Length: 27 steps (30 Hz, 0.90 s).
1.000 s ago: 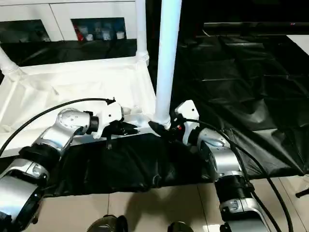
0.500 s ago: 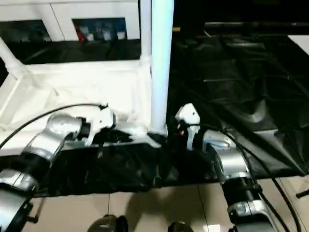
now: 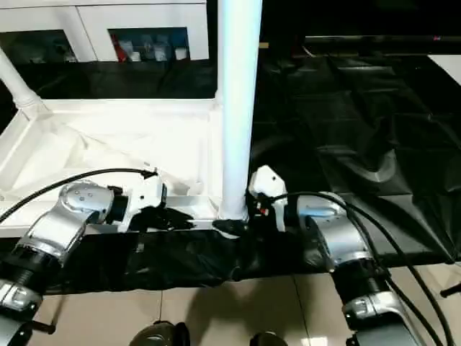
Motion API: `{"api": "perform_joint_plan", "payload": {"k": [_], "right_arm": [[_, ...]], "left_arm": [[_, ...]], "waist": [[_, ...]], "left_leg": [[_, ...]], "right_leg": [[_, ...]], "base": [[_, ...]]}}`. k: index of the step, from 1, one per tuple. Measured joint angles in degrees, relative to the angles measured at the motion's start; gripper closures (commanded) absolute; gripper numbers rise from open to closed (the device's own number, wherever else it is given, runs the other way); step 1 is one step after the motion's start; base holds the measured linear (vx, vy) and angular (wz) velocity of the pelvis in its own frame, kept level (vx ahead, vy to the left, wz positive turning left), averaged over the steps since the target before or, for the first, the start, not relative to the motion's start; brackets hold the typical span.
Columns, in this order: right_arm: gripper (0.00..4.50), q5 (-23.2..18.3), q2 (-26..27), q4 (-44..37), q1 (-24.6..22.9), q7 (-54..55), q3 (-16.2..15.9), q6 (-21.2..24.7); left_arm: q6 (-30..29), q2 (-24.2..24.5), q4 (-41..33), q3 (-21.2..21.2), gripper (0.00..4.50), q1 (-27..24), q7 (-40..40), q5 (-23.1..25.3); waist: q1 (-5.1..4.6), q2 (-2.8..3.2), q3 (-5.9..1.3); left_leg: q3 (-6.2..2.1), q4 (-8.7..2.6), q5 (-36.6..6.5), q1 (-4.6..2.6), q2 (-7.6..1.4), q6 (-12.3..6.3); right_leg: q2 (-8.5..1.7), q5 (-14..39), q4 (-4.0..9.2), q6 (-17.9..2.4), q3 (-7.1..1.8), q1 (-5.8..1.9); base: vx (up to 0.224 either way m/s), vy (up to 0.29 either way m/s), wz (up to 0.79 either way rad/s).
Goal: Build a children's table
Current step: Rotate leg to tighten
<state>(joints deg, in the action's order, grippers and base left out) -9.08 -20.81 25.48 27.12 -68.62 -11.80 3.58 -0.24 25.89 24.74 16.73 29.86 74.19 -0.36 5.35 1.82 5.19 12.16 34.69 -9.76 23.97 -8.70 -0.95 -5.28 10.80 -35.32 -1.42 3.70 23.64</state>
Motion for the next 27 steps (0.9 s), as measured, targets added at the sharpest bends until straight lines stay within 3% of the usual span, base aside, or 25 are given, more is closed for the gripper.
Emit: {"api": "perform_joint_plan", "payload": {"k": [8, 16, 19, 24, 27], "right_arm": [[1.65, 0.21, -0.21, 2.32, 1.65, -3.13, -1.41, -0.47], [1.73, 0.27, 0.98, 3.92, 1.64, -0.98, -0.78, -1.41], [1.74, 1.14, 3.11, 4.65, 0.67, 6.38, 1.30, -1.60], [1.75, 3.28, 10.58, 7.67, 0.54, 28.95, 6.91, -1.66], [1.75, 4.49, 14.85, 11.41, 2.82, 40.87, 9.48, -1.73]], "left_arm": [[-1.11, 0.68, -0.95, 0.11, 4.50, -0.25, 0.57, 0.00], [-2.44, 0.37, -0.75, 0.08, 4.50, -0.23, -1.17, 0.24], [-3.66, -1.97, 1.17, -0.13, 4.50, 0.87, -5.91, 1.50], [-9.69, -8.58, 3.97, -0.66, 4.50, 4.16, -17.27, 4.52], [-12.22, -12.63, 5.96, -0.87, 4.50, 5.80, -24.05, 5.62]], "waist": [[-0.19, -0.04, 0.01], [-0.26, 0.03, -0.02], [-0.26, 0.05, -0.01], [-0.62, 0.10, 0.00], [-0.63, 0.10, 0.00]], "left_leg": [[0.00, 0.01, -0.07, -0.02, 0.00, 0.11], [0.00, -0.02, -0.13, -0.39, -0.01, 0.22], [0.00, -0.12, -0.15, -0.99, -0.01, 0.26], [-0.03, -0.22, -0.11, -1.09, -0.01, 0.34], [-0.02, -0.23, -0.11, -1.14, -0.01, 0.34]], "right_leg": [[0.00, 0.00, -0.02, 0.00, 0.00, 0.00], [0.00, 0.00, -0.03, 0.00, 0.00, -0.27], [0.00, 0.01, 0.07, 0.01, -0.02, -0.79], [-0.02, 0.03, 0.30, 0.06, -0.01, -0.72], [-0.02, 0.23, 0.37, 0.39, -0.01, -0.74]], "base": [[0.000, 0.000, 0.00], [0.000, 0.000, 0.00], [0.000, 0.000, 0.00], [0.000, 0.000, 0.00], [0.000, 0.000, 0.00]]}}
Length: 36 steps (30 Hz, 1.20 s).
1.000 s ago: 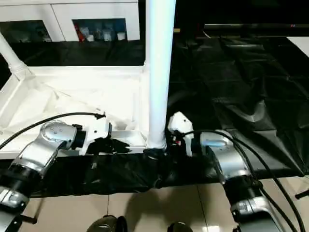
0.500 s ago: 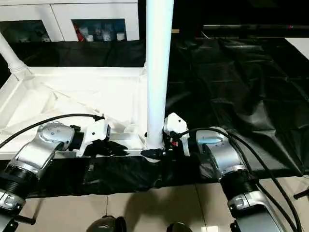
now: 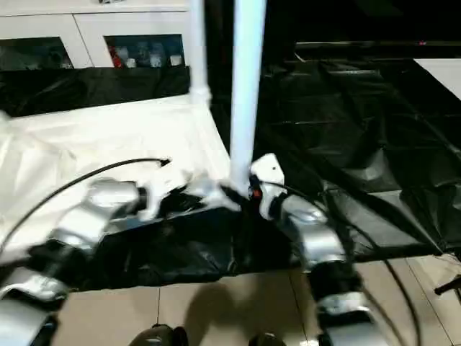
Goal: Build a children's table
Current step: Rotate leg to tighten
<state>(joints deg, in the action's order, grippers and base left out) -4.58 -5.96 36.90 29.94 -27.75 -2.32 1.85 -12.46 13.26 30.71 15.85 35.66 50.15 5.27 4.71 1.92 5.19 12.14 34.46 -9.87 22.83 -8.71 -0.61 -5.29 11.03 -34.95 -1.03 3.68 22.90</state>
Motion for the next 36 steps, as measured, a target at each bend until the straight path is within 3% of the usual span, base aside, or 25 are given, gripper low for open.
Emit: {"api": "perform_joint_plan", "payload": {"k": [4, 6, 12, 19, 25, 30, 32, 34, 36], "right_arm": [[1.75, 0.75, 3.11, 3.14, 2.26, 8.55, 1.45, -0.54], [1.19, 0.79, 3.79, 4.71, 3.05, 9.44, 1.95, -1.68], [0.61, 0.78, 3.73, 5.96, 3.58, 6.35, 1.87, -3.25], [0.61, 0.11, -2.89, 3.14, 2.02, -9.51, -1.85, -3.77], [0.61, -2.09, -9.47, -1.81, -0.11, -27.05, -5.86, -3.39], [0.61, -4.27, -13.77, -6.47, -1.45, -38.87, -8.42, -0.26], [0.88, -4.59, -14.55, -7.30, -1.58, -41.38, -8.90, 0.29], [0.88, -4.61, -14.95, -7.43, -1.58, -42.83, -9.40, 0.55], [1.22, -4.61, -15.53, -7.52, -1.58, -44.03, -9.58, 0.72]], "left_arm": [[-0.76, -2.12, 0.98, -0.43, 4.50, 0.45, -4.21, 0.31], [-0.64, -2.24, 1.13, -0.72, 4.50, 0.55, -4.38, 0.63], [3.21, -0.48, 1.15, -0.20, 4.50, 0.14, -2.29, 0.91], [7.28, 3.32, -0.24, -0.13, 4.50, -1.50, 5.54, -1.21], [9.49, 7.08, -0.75, 0.31, 4.50, -2.10, 15.28, -4.31], [11.54, 9.01, -0.02, 0.88, 4.50, -2.05, 21.78, -5.41], [11.78, 9.33, -0.01, 1.09, 4.50, -2.00, 23.27, -5.54], [12.22, 9.71, 0.11, 1.49, 4.50, -1.85, 24.43, -5.54], [12.45, 9.74, 0.18, 1.80, 4.50, -1.83, 25.03, -5.57]], "waist": [[-0.09, -0.01, -0.01], [-0.16, -0.02, 0.00], [-0.46, -0.02, 0.00], [-0.26, 0.02, -0.01], [0.71, 0.19, 0.08], [1.34, 0.25, 0.10], [1.62, 0.33, 0.08], [1.75, 0.42, 0.07], [1.82, 0.50, 0.05]], "left_leg": [[0.00, 0.00, 0.00, 0.00, 0.00, 0.00], [0.00, -0.01, 0.00, 0.00, 0.00, 0.00], [0.00, -0.19, 0.00, 0.06, 0.01, 0.01], [0.01, -0.47, 0.02, 0.10, 0.00, 0.02], [0.02, -0.46, 0.02, 0.26, -0.06, 0.02], [0.09, -0.37, 0.02, 0.29, -0.05, 0.02], [0.14, -0.37, 0.02, 0.28, -0.06, 0.02], [0.16, -0.37, 0.02, 0.28, -0.06, 0.02], [0.21, -0.37, 0.02, 0.28, -0.06, 0.02]], "right_leg": [[0.00, 0.01, 0.04, 0.01, -0.01, 0.02], [0.00, 0.00, 0.04, 0.01, -0.01, 0.04], [0.00, -0.28, 0.02, -0.24, 0.00, 0.17], [0.00, -0.44, -0.04, 0.06, 0.05, 0.26], [0.01, -0.32, 0.04, 0.20, 0.12, 0.29], [-0.02, -0.33, 0.06, 0.17, 0.09, 0.24], [-0.02, -0.33, 0.03, 0.17, 0.05, 0.22], [-0.04, -0.34, 0.01, 0.15, 0.03, 0.22], [-0.06, -0.34, 0.01, 0.15, 0.02, 0.19]], "base": [[0.000, 0.000, 0.00], [0.000, 0.000, 0.00], [0.000, 0.000, 0.00], [0.000, 0.000, 0.00], [0.000, 0.000, 0.00], [0.000, 0.000, 0.00], [0.000, 0.000, 0.00], [0.000, 0.000, 0.00], [0.000, 0.000, 0.00]]}}
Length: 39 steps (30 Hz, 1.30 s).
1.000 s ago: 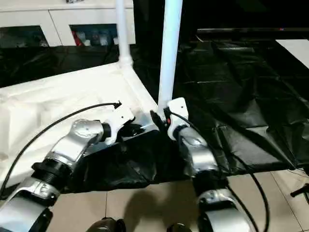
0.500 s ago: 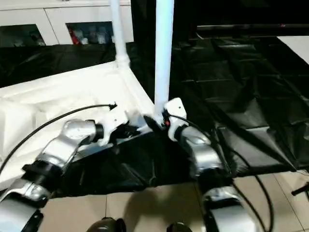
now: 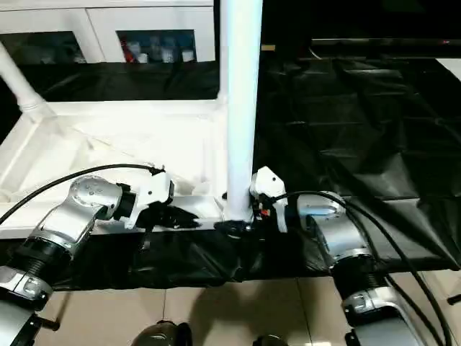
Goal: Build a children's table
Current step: Rotate leg to tighten
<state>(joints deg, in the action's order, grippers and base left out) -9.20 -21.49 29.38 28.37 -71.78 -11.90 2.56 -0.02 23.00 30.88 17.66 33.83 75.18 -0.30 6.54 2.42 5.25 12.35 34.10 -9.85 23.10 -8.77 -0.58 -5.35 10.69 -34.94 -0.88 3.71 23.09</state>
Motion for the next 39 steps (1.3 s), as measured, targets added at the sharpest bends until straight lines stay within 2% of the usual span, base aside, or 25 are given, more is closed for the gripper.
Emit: {"api": "perform_joint_plan", "payload": {"k": [7, 14, 17, 22, 23, 26, 29, 30, 31, 33, 35, 39], "right_arm": [[1.67, 0.69, -1.14, -0.49, 0.45, -1.72, -1.27, 0.35], [1.75, 0.83, 0.41, -1.62, -0.86, 1.22, -0.27, 0.74], [1.76, 1.67, 3.14, -1.50, -1.49, 9.77, 2.03, 1.68], [1.77, 2.75, 10.29, 1.08, -1.01, 28.18, 7.22, 3.86], [1.77, 2.84, 12.96, 2.78, -0.12, 34.15, 9.24, 4.14], [1.77, 3.76, 17.00, 6.16, 2.26, 46.06, 11.82, 3.58], [1.77, 4.69, 19.52, 7.76, 3.49, 52.74, 12.99, 2.79], [1.21, 4.89, 19.80, 7.97, 3.61, 53.45, 13.15, 2.53], [1.07, 5.26, 20.25, 8.48, 3.96, 54.70, 13.24, 2.02], [1.07, 5.33, 20.68, 9.13, 4.68, 55.18, 13.24, 1.75], [0.72, 5.28, 20.67, 9.05, 4.68, 54.93, 13.36, 1.68], [0.56, 5.28, 19.09, 7.84, 3.99, 50.55, 12.46, 1.55]], "left_arm": [[1.13, -0.11, 2.07, 0.21, 4.50, 0.99, 2.17, -0.17], [1.44, -0.64, 3.88, 0.03, 4.50, 1.67, 1.40, -0.08], [1.52, -1.84, 5.45, -0.57, 4.50, 2.62, -3.59, 1.22], [-1.58, -5.42, 7.65, -2.04, 4.50, 4.22, -13.06, 3.00], [-2.73, -6.81, 7.86, -2.41, 4.50, 4.54, -16.28, 3.58], [-4.05, -10.05, 8.31, -2.59, 4.50, 5.28, -22.95, 5.59], [-4.09, -11.34, 8.60, -2.63, 4.50, 5.55, -26.07, 6.76], [-4.08, -11.50, 8.64, -2.63, 4.50, 5.59, -26.40, 6.84], [-4.06, -11.68, 8.68, -2.62, 4.50, 5.59, -26.99, 6.96], [-3.69, -11.76, 8.75, -2.63, 4.50, 5.59, -27.51, 7.00], [-3.15, -11.75, 8.89, -2.62, 4.50, 5.59, -27.29, 7.02], [-1.86, -11.12, 8.76, -2.36, 4.50, 5.59, -25.34, 7.24]], "waist": [[0.07, 0.16, 0.00], [-0.03, 0.18, -0.02], [-0.39, 0.09, -0.01], [-1.60, -0.38, 0.08], [-1.82, -0.44, 0.12], [-2.43, -0.43, 0.11], [-2.67, -0.38, 0.09], [-2.66, -0.33, 0.08], [-2.69, -0.26, 0.05], [-2.83, -0.05, 0.04], [-2.80, 0.12, 0.01], [-2.63, 0.22, 0.03]], "left_leg": [[0.03, 0.00, 0.00, 0.00, 0.00, 0.00], [0.04, -0.02, 0.00, -0.04, -0.03, 0.00], [0.04, -0.03, 0.00, -0.10, -0.06, 0.00], [0.03, -0.08, 0.06, -0.14, -0.06, 0.10], [0.03, -0.08, 0.09, -0.14, -0.06, 0.14], [0.02, -0.20, 0.09, -0.13, -0.05, 0.15], [0.04, -0.36, 0.09, -0.14, 0.01, 0.15], [0.04, -0.36, 0.09, -0.14, 0.02, 0.15], [0.06, -0.36, 0.09, -0.14, 0.02, 0.15], [0.09, -0.37, 0.09, -0.13, 0.03, 0.15], [0.11, -0.44, 0.09, -0.13, 0.03, 0.15], [0.11, -0.59, 0.10, -0.13, 0.02, 0.16]], "right_leg": [[-0.02, 0.00, 0.00, 0.00, 0.00, -0.01], [-0.02, 0.01, -0.02, 0.01, -0.01, -0.04], [-0.01, 0.03, -0.02, 0.05, -0.01, -0.03], [-0.02, 0.26, 0.15, 0.44, -0.03, -0.01], [-0.02, 0.26, 0.22, 0.44, -0.03, 0.00], [-0.02, 0.26, 0.65, 0.44, -0.01, 0.02], [-0.02, 0.25, 0.90, 0.42, -0.03, -0.02], [-0.02, 0.24, 0.90, 0.41, -0.04, -0.04], [-0.02, 0.23, 0.90, 0.39, -0.06, -0.04], [-0.02, 0.13, 0.89, 0.25, -0.06, -0.03], [-0.02, -0.13, 0.88, -0.05, -0.06, -0.03], [-0.02, -0.38, 0.86, 0.01, -0.04, -0.02]], "base": [[0.000, 0.000, 0.00], [0.000, 0.000, 0.00], [0.000, 0.000, 0.00], [0.000, 0.000, 0.00], [0.000, 0.000, 0.00], [0.000, 0.000, 0.00], [0.000, 0.000, 0.00], [0.000, 0.000, 0.00], [0.000, 0.000, 0.00], [0.000, 0.000, 0.00], [0.000, 0.000, 0.00], [0.000, 0.000, 0.00]]}}
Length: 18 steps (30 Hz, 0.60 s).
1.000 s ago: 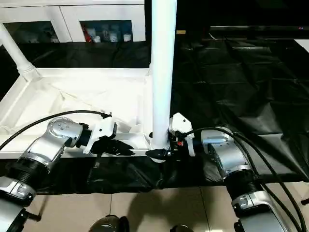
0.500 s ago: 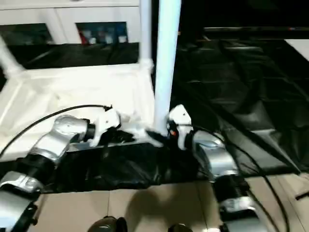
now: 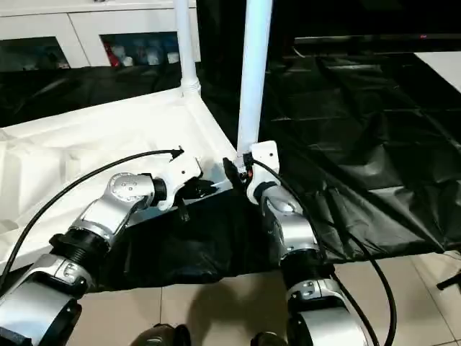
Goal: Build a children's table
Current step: Rotate leg to tighten
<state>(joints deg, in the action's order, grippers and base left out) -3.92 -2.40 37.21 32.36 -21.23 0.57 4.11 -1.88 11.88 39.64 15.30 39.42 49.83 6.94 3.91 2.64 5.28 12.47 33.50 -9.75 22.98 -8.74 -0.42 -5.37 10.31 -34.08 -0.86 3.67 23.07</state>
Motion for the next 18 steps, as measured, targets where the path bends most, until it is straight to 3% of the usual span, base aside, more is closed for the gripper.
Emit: {"api": "perform_joint_plan", "payload": {"k": [6, 13, 18], "right_arm": [[0.56, -0.93, -7.85, -6.15, -3.79, -16.96, -4.78, 0.47], [0.56, -2.87, -16.14, -10.59, -4.60, -36.97, -9.90, 2.25], [0.87, -3.77, -18.04, -11.97, -4.40, -44.33, -11.41, 3.99]], "left_arm": [[2.15, 3.83, -2.11, 0.17, 4.50, -1.65, 8.13, -2.86], [3.21, 8.51, -3.65, 0.04, 4.50, -3.01, 18.46, -5.87], [3.16, 10.24, -4.11, 0.37, 4.50, -3.26, 23.15, -6.90]], "waist": [[0.30, -0.05, -0.01], [1.11, -0.20, 0.04], [1.22, -0.42, 0.19]], "left_leg": [[0.00, -0.09, 0.01, 0.06, -0.08, -0.01], [0.08, -0.11, 0.01, 0.09, -0.20, -0.02], [0.23, -0.10, 0.01, 0.08, -0.20, 0.00]], "right_leg": [[0.05, 0.05, -0.03, 0.12, 0.07, 0.07], [0.09, 0.19, -0.01, 0.25, 0.10, 0.11], [0.07, 0.19, -0.02, 0.25, 0.02, 0.10]], "base": [[0.000, 0.000, 0.00], [0.000, 0.000, 0.00], [0.000, 0.000, 0.00]]}}
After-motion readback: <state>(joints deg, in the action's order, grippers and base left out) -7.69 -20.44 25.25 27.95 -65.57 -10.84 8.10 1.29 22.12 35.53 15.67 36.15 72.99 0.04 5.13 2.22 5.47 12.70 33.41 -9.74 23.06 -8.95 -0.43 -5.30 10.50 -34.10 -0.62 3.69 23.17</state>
